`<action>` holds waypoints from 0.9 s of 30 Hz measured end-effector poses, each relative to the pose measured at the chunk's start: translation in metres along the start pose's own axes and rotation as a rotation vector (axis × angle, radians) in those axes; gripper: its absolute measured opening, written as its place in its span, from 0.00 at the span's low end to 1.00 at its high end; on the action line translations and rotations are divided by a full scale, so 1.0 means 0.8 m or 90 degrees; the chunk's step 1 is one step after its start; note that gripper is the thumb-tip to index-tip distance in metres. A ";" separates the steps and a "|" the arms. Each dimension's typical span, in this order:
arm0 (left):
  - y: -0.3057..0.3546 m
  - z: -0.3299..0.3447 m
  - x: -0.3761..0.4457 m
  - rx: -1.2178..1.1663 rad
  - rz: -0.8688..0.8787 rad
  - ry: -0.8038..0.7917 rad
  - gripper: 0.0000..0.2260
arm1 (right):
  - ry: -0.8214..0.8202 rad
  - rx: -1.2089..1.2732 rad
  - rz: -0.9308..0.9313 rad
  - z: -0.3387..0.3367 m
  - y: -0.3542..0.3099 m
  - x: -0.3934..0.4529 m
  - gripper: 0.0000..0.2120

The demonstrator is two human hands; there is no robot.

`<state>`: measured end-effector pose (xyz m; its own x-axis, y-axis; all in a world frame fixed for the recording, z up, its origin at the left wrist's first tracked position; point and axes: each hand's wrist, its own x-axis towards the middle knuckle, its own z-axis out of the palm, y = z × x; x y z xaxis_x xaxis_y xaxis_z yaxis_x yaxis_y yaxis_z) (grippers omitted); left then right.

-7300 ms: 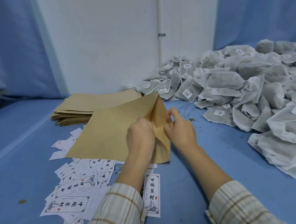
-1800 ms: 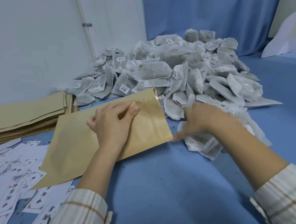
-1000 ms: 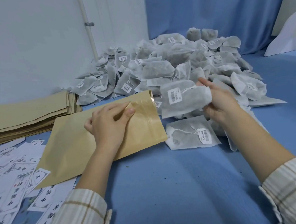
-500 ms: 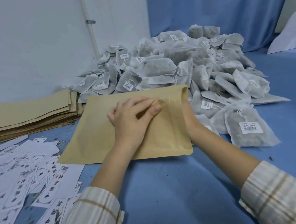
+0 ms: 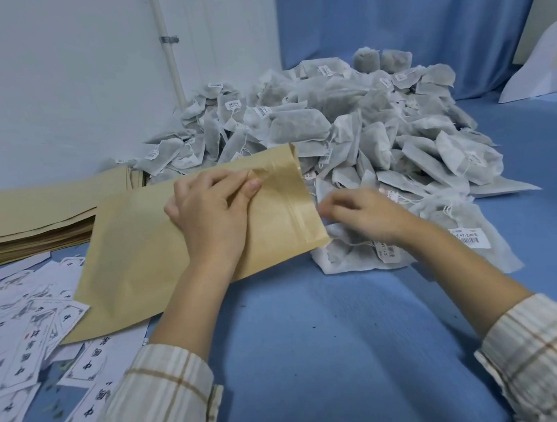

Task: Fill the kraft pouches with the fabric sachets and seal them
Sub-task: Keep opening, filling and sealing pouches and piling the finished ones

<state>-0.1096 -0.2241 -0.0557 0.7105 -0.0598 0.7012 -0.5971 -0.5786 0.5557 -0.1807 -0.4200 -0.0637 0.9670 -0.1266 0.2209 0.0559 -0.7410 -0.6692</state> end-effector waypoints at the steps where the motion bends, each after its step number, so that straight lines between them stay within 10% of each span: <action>1: -0.004 0.001 -0.001 0.010 -0.004 -0.010 0.09 | -0.138 -0.037 0.050 -0.003 0.004 -0.002 0.07; 5: -0.020 0.007 -0.005 0.012 -0.035 -0.057 0.10 | -0.311 -0.228 0.073 -0.002 0.014 -0.002 0.27; 9: -0.031 0.012 -0.009 0.002 -0.047 -0.091 0.09 | 0.052 -0.180 -0.024 -0.003 0.012 0.004 0.16; 13: -0.032 0.013 -0.008 0.002 -0.051 -0.089 0.09 | 0.306 0.210 -0.028 -0.016 0.006 0.009 0.10; 18: -0.020 0.014 -0.012 -0.030 -0.056 -0.073 0.09 | 0.192 0.608 0.107 0.021 -0.023 0.017 0.10; 27: 0.007 0.020 -0.021 -0.159 0.036 -0.120 0.08 | -0.079 0.458 0.245 0.050 -0.055 0.032 0.13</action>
<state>-0.1188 -0.2396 -0.0714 0.7159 -0.2497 0.6520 -0.6943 -0.3539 0.6267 -0.1484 -0.3648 -0.0569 0.9691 -0.1800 -0.1687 -0.1806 -0.0520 -0.9822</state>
